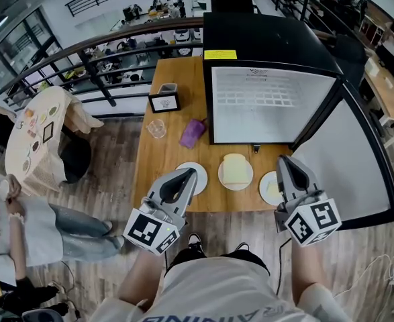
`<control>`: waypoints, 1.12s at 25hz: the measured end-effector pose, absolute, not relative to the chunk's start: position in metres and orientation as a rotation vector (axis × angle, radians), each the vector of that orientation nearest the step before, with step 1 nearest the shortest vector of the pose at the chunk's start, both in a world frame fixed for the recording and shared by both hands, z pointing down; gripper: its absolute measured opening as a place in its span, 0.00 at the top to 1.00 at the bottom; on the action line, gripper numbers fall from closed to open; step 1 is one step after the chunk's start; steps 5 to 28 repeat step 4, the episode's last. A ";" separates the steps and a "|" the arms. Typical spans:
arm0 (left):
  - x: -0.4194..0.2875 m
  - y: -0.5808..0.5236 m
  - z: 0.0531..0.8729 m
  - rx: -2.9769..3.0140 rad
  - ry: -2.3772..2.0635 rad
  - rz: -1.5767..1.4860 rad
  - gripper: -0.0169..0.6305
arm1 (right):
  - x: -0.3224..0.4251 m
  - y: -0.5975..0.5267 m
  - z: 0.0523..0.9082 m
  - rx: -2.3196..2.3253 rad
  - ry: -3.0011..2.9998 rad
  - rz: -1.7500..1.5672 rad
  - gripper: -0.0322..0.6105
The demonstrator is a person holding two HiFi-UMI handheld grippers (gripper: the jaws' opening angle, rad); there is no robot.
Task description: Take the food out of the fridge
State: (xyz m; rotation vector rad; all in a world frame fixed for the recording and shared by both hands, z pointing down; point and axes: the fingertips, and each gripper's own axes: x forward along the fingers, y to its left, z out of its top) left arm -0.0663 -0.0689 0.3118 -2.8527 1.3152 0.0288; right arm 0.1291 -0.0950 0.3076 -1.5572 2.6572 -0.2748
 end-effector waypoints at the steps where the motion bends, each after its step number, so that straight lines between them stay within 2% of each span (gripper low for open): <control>1: -0.066 -0.068 0.312 -2.855 1.313 0.026 0.96 | 0.128 -0.094 0.308 -1.557 2.661 -0.275 0.92; 28: -0.065 -0.066 0.312 -2.858 1.308 0.022 0.96 | 0.126 -0.093 0.308 -1.555 2.672 -0.273 0.92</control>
